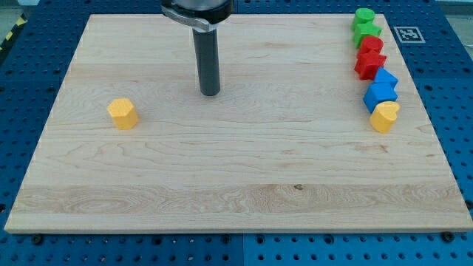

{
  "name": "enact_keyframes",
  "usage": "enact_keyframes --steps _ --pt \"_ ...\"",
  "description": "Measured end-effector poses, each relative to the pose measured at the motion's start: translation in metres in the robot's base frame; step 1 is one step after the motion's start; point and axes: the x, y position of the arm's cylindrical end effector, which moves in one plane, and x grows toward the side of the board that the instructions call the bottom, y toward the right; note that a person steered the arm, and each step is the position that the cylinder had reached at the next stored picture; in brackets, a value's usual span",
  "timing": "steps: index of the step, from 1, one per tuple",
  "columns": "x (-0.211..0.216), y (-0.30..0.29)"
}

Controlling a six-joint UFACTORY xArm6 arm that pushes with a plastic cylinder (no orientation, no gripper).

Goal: Move the yellow hexagon to the bottom of the yellow heart

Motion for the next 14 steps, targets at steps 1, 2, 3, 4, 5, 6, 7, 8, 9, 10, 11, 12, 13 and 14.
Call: enact_keyframes --steps 1,2,3,4,5,6,7,8,9,10,11,12,13,14 --pt "-0.011 -0.04" --pt "-0.023 -0.075" --pt "-0.028 -0.131" --pt "-0.021 -0.181" --pt "-0.001 -0.204" --pt "0.032 -0.204" --pt "0.04 -0.152" --pt "0.062 -0.125" --pt "0.072 -0.125" --pt "0.074 -0.125" --pt "0.074 -0.125" --pt "0.086 -0.105" --pt "0.086 -0.072" --pt "0.094 -0.048"
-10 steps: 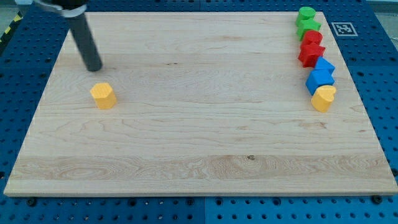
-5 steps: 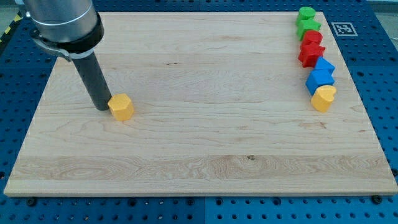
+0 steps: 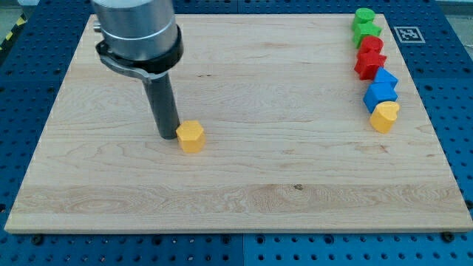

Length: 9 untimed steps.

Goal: Move the yellow hexagon to the bottom of the yellow heart

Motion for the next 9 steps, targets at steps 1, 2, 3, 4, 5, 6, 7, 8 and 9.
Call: enact_keyframes --steps 1,2,3,4,5,6,7,8,9 --pt "0.023 0.0" --pt "0.027 0.014" --pt "0.027 0.055" --pt "0.027 0.061" --pt "0.027 0.061" --pt "0.027 0.061" --pt "0.027 0.061" --pt "0.018 0.058" --pt "0.012 0.062"
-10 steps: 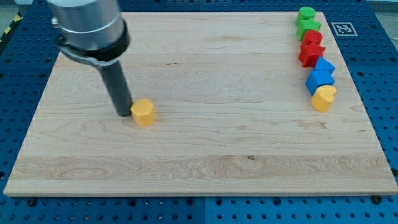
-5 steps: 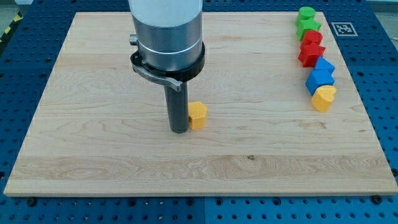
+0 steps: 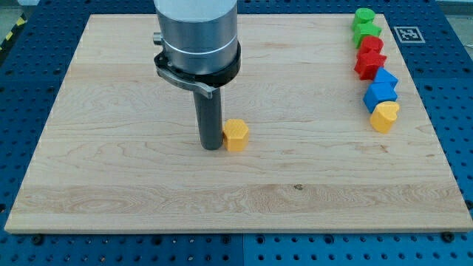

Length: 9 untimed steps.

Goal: Move the yellow hexagon to the bottom of the yellow heart

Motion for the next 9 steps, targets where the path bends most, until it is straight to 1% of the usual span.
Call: enact_keyframes --steps 1,2,3,5,6,7,9 --pt "0.0 0.028" --pt "-0.001 0.04" --pt "-0.027 0.038" --pt "-0.029 0.065" --pt "-0.029 0.065" --pt "-0.028 0.078" --pt "-0.023 0.124"
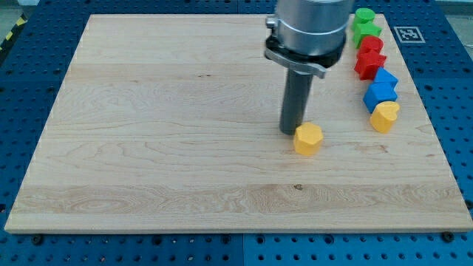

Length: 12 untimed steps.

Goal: Move the yellow hexagon to the bottom of the yellow heart

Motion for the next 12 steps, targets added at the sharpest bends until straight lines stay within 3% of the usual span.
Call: enact_keyframes --steps 3,5,7,9,12 --pt "0.064 -0.002" --pt "0.05 0.027" --pt "0.026 -0.014" --pt "0.023 0.033" --pt "0.023 0.055"
